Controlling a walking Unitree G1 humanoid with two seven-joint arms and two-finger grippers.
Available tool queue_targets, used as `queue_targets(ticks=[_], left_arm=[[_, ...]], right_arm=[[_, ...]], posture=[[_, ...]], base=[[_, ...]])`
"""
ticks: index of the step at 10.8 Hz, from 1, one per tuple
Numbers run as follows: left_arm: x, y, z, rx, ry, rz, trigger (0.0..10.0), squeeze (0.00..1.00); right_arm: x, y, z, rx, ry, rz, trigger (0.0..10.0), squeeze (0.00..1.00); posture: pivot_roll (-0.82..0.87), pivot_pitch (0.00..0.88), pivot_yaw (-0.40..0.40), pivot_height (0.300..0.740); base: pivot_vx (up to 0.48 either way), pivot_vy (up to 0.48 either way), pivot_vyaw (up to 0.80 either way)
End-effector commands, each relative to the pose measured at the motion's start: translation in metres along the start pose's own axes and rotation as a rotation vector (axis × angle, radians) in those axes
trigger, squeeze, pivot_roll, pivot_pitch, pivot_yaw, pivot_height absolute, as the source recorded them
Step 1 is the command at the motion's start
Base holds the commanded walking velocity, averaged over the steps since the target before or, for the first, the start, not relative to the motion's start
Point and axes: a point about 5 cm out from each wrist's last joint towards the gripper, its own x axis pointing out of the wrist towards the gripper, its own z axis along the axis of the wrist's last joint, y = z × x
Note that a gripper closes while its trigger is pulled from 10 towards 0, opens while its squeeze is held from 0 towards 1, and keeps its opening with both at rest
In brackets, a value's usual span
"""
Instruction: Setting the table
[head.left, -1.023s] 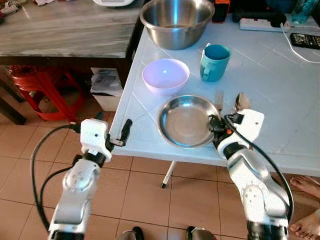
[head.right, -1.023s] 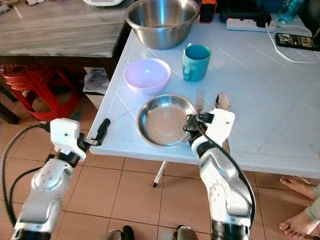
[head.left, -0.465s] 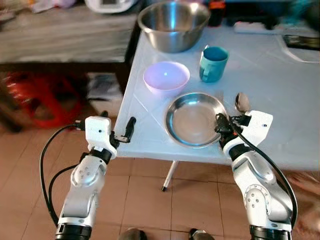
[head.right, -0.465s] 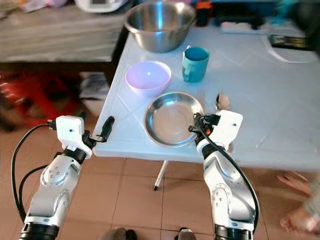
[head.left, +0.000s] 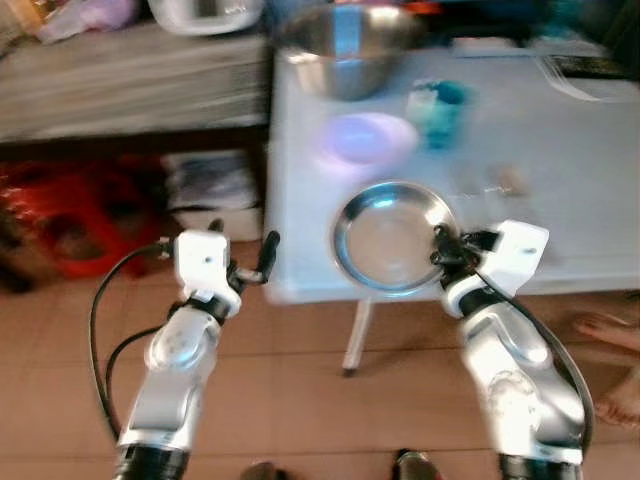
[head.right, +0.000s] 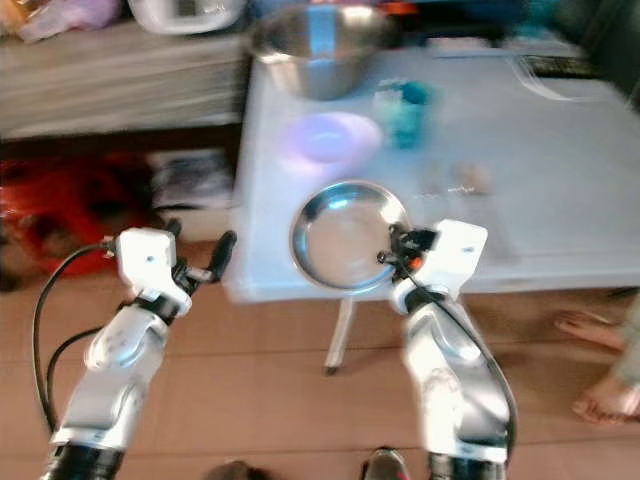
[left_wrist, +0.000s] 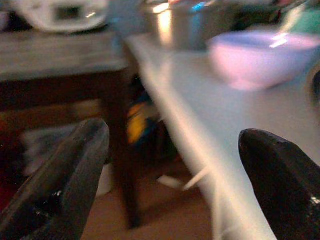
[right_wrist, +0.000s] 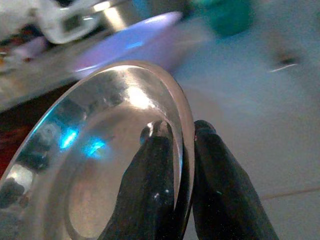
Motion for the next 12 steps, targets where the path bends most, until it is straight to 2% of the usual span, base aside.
queue_targets(ticks=[1,7,12], left_arm=[[-0.0003,-0.0008,0.0005,0.001,-0.006,-0.001,10.0,0.0],[0.0044,-0.0046,0.0009,-0.008,-0.013,0.0,10.0,0.0],[0.0052,-0.0072,-0.0007,-0.012,-0.011,-0.007,10.0,0.0]], right_arm=[[-0.0002,0.0009,0.0058,-0.021,-0.03,0.017,10.0,0.0],[0.0016,-0.0007,0.0105,-0.056,-0.069,0.006,10.0,0.0],[0.0016,-0.0034,0.0094,-0.059,-0.069,-0.001,10.0,0.0]], posture=[[-0.11,0.162,0.093,0.74],[-0.11,0.145,0.096,0.74],[-0.11,0.141,0.095,0.74]], base=[[0.0,0.48,0.0],[0.0,0.48,0.0],[0.0,0.48,0.47]])
